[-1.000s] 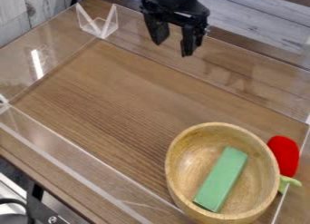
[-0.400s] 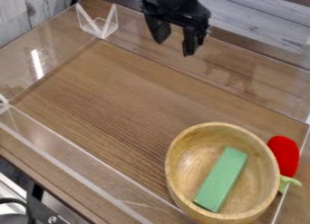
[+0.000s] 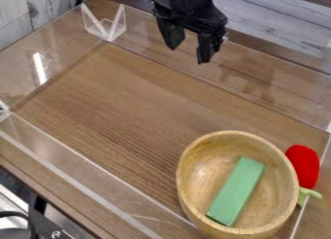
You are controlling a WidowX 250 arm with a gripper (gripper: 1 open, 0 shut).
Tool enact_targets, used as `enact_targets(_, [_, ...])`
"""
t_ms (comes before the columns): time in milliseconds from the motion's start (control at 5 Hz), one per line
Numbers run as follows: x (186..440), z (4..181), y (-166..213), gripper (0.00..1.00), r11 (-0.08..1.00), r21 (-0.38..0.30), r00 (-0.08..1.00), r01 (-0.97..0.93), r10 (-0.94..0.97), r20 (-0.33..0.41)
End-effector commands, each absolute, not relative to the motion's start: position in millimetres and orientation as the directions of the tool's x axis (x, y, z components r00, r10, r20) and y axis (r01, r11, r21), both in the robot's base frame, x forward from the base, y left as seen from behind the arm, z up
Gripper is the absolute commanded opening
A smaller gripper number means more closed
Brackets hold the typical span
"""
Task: Remove the green block from the brown bowl and put it on the table
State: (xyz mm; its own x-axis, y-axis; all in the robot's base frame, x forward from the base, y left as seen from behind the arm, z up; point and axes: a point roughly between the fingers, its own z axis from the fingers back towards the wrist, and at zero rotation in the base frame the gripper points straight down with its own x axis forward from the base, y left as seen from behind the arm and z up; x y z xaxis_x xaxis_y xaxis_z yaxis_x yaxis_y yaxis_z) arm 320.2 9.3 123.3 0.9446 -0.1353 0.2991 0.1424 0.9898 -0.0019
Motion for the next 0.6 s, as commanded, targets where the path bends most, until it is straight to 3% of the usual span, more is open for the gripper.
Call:
enact_targets(0, [321.9, 146.4, 9.8, 1.00, 0.992, 0.008, 0.923, 0.127, -0.121, 0.366])
enact_targets(400, [322.3, 148.0, 15.4, 1.00, 0.994, 0.002, 0.925, 0.105, -0.098, 0.367])
